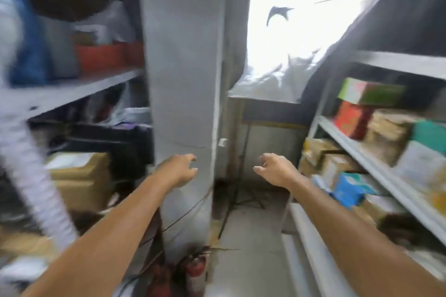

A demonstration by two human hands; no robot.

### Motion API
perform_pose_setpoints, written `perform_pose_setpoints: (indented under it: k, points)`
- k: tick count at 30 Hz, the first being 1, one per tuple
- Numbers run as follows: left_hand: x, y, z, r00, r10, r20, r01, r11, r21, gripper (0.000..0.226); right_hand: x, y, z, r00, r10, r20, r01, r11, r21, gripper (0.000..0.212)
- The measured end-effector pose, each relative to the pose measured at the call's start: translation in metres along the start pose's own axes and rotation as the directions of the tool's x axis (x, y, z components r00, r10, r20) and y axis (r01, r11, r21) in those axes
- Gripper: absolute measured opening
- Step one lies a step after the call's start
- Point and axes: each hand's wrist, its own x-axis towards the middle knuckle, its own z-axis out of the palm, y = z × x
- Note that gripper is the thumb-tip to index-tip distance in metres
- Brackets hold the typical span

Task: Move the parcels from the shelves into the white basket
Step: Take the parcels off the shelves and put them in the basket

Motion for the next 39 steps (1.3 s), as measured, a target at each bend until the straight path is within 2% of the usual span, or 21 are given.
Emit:
perform_pose_setpoints:
  k: [3, 5, 8, 12, 15, 16, 19, 22, 27, 30, 33, 39]
  points:
    - [0.066, 0.067, 0.005, 0.98, 0.201, 0.008, -0.201, 0.98, -0.009, 0.043, -0.008, 0.059, -0.041, 0.975, 0.192, -0.112, -0.191, 0.981, 0.015, 0.043]
    - [0.097, 0.112, 0.012, 0.936, 0.351, 0.01, -0.351, 0.936, 0.009, 0.04, -0.025, 0.09, -0.064, 0.937, 0.298, -0.183, -0.301, 0.954, 0.012, 0.035]
    - [0.12, 0.183, 0.025, 0.861, 0.509, 0.023, -0.509, 0.861, 0.002, 0.037, -0.068, 0.124, -0.092, 0.83, 0.489, -0.268, -0.501, 0.865, 0.029, 0.042]
    - [0.105, 0.275, 0.039, 0.692, 0.719, 0.063, -0.718, 0.695, -0.032, 0.036, -0.144, 0.149, -0.121, 0.689, 0.641, -0.338, -0.66, 0.748, 0.072, 0.045]
    - [0.068, 0.335, 0.048, 0.545, 0.835, 0.082, -0.831, 0.55, -0.081, 0.041, -0.208, 0.151, -0.136, 0.592, 0.695, -0.409, -0.73, 0.677, 0.095, 0.031]
    - [0.051, 0.352, 0.051, 0.515, 0.853, 0.076, -0.848, 0.521, -0.099, 0.04, -0.23, 0.152, -0.141, 0.557, 0.709, -0.433, -0.75, 0.653, 0.104, 0.029]
    - [-0.005, 0.398, 0.06, 0.44, 0.894, 0.091, -0.873, 0.449, -0.19, 0.036, -0.297, 0.153, -0.151, 0.461, 0.751, -0.472, -0.799, 0.583, 0.149, 0.043]
    - [-0.066, 0.434, 0.07, 0.346, 0.932, 0.11, -0.905, 0.362, -0.222, 0.04, -0.366, 0.153, -0.158, 0.369, 0.776, -0.512, -0.833, 0.521, 0.189, 0.04]
    - [-0.174, 0.481, 0.086, 0.247, 0.961, 0.126, -0.902, 0.275, -0.331, 0.036, -0.479, 0.156, -0.159, 0.215, 0.799, -0.562, -0.856, 0.432, 0.286, 0.033]
    - [-0.232, 0.504, 0.097, 0.183, 0.969, 0.165, -0.863, 0.239, -0.445, 0.036, -0.537, 0.16, -0.159, 0.108, 0.818, -0.565, -0.882, 0.341, 0.325, 0.04]
    - [-0.277, 0.524, 0.108, 0.082, 0.981, 0.174, -0.907, 0.146, -0.395, 0.043, -0.575, 0.169, -0.161, 0.022, 0.844, -0.537, -0.862, 0.288, 0.417, 0.045]
    - [-0.338, 0.571, 0.132, -0.085, 0.969, 0.232, -0.852, 0.05, -0.522, 0.04, -0.619, 0.189, -0.165, -0.153, 0.789, -0.595, -0.893, 0.148, 0.426, 0.039]
